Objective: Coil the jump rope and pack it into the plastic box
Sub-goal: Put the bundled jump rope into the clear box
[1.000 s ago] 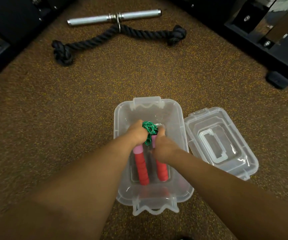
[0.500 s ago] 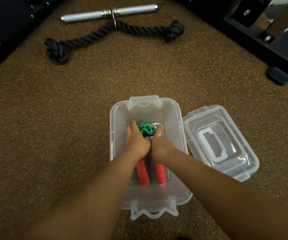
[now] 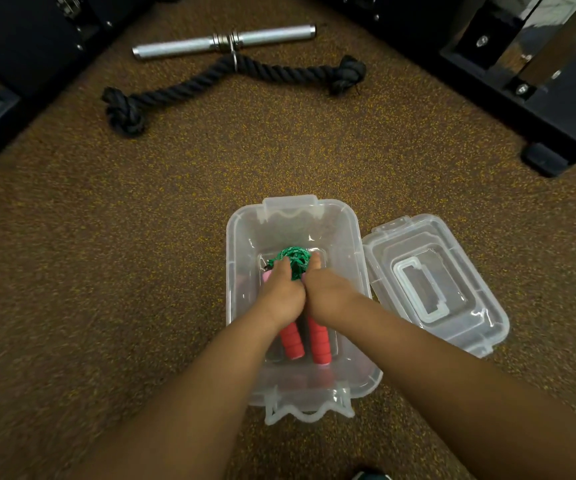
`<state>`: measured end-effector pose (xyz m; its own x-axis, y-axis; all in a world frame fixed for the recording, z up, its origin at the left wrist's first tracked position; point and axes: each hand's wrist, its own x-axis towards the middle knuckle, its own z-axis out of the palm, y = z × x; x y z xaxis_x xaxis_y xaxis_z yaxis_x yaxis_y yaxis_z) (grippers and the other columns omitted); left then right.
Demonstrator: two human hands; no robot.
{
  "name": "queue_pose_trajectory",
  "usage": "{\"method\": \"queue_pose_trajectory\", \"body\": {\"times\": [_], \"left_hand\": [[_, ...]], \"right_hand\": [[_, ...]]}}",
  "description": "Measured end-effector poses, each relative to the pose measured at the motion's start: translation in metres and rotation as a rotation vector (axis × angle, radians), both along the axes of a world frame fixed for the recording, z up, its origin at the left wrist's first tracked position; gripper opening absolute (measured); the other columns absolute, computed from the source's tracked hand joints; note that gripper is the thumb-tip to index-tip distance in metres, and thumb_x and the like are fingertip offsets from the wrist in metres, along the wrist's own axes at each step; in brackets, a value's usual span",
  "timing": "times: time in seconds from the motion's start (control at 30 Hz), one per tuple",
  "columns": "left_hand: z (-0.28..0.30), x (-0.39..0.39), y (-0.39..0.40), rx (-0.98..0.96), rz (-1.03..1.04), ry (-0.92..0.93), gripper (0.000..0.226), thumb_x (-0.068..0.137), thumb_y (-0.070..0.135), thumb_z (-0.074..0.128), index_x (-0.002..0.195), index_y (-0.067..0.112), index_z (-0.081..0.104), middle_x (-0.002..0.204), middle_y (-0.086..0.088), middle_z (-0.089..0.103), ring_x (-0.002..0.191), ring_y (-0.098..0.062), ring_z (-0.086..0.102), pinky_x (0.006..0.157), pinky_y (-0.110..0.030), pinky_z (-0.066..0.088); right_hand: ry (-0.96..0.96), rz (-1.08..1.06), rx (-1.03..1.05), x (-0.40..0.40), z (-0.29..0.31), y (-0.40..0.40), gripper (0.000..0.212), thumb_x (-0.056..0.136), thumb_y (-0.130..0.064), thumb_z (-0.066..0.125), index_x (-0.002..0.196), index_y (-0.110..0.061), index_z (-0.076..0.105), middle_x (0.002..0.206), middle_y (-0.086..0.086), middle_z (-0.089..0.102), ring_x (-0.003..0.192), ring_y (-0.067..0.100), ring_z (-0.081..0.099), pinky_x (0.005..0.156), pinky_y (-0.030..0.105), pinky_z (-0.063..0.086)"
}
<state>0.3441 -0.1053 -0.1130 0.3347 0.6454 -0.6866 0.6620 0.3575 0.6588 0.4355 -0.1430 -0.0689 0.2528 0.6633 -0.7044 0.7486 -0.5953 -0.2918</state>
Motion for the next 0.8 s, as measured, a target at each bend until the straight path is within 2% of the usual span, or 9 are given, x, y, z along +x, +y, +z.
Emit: {"method": "queue_pose_trajectory", "body": {"times": [0.1,0.17,0.27,0.33,0.37,0.5,0.63,0.73,0.8], "left_hand": [[0.067,-0.009,-0.022,0.108,-0.142,-0.050,0.048,0.088,0.023,0.046,0.136,0.022,0.049,0.123,-0.012,0.062,0.102,-0.027,0.061,0.086,-0.033,0.049],[0.084,-0.023,-0.034,0.195,-0.204,-0.072,0.037,0.097,0.018,0.045,0.132,0.025,0.053,0.116,-0.004,0.063,0.097,-0.018,0.060,0.081,-0.025,0.047],[0.104,-0.050,-0.052,0.270,-0.346,-0.033,0.037,0.094,0.024,0.054,0.131,0.028,0.055,0.123,0.003,0.059,0.105,-0.014,0.058,0.086,-0.021,0.047],[0.110,-0.064,-0.065,0.271,-0.463,-0.009,0.039,0.092,0.029,0.058,0.131,0.030,0.055,0.129,0.006,0.057,0.110,-0.011,0.056,0.095,-0.026,0.046],[0.111,-0.070,-0.072,0.272,-0.511,0.004,0.040,0.091,0.033,0.058,0.131,0.030,0.054,0.131,0.007,0.055,0.114,-0.010,0.054,0.099,-0.029,0.044],[0.110,-0.083,-0.098,0.332,-0.627,0.019,0.048,0.088,0.042,0.059,0.134,0.034,0.049,0.136,0.012,0.050,0.123,-0.006,0.045,0.105,-0.028,0.038],[0.109,-0.086,-0.117,0.559,-0.621,0.028,0.043,0.088,0.040,0.060,0.130,0.032,0.053,0.125,0.015,0.051,0.118,-0.005,0.043,0.100,-0.020,0.034],[0.106,-0.088,-0.130,0.734,-0.649,0.016,0.025,0.077,0.032,0.075,0.101,0.029,0.069,0.097,0.012,0.061,0.094,-0.009,0.056,0.083,-0.021,0.044],[0.101,-0.091,-0.138,0.757,-0.701,-0.008,0.020,0.065,0.028,0.084,0.080,0.029,0.071,0.078,0.012,0.061,0.074,-0.008,0.060,0.067,-0.020,0.050]], "right_hand": [[-0.010,0.091,0.279,0.005,0.038,-0.021,0.044,0.089,-0.005,0.046,0.132,-0.005,0.038,0.113,0.021,0.062,0.102,0.039,0.061,0.070,0.036,0.042],[0.064,0.050,0.473,0.008,0.057,-0.044,0.043,0.088,-0.008,0.051,0.131,-0.012,0.048,0.117,0.016,0.063,0.102,0.034,0.062,0.077,0.036,0.048],[0.134,-0.037,0.668,0.011,0.073,-0.081,0.037,0.089,-0.014,0.057,0.125,-0.025,0.057,0.114,-0.001,0.065,0.094,0.012,0.062,0.086,0.031,0.051],[0.172,-0.167,0.753,0.017,0.077,-0.101,0.033,0.090,-0.012,0.058,0.117,-0.030,0.061,0.104,-0.012,0.064,0.088,-0.001,0.059,0.080,0.018,0.050],[0.187,-0.258,0.782,0.020,0.078,-0.109,0.031,0.090,-0.012,0.059,0.113,-0.032,0.061,0.100,-0.016,0.063,0.086,-0.002,0.059,0.076,0.013,0.049],[0.239,-0.570,0.805,0.032,0.078,-0.136,0.021,0.092,-0.014,0.057,0.107,-0.028,0.063,0.094,-0.014,0.065,0.082,-0.003,0.060,0.067,0.007,0.047],[0.351,-0.778,0.747,0.031,0.068,-0.159,0.018,0.092,-0.017,0.057,0.104,-0.030,0.061,0.088,-0.005,0.062,0.073,0.000,0.056,0.059,0.015,0.047],[0.482,-0.904,0.637,0.020,0.060,-0.173,0.022,0.088,-0.018,0.062,0.108,-0.027,0.058,0.090,0.001,0.061,0.083,0.013,0.057,0.068,0.023,0.046],[0.571,-0.963,0.568,0.009,0.054,-0.180,0.029,0.085,-0.018,0.066,0.111,-0.024,0.055,0.093,0.006,0.061,0.088,0.017,0.060,0.075,0.027,0.049]]}}
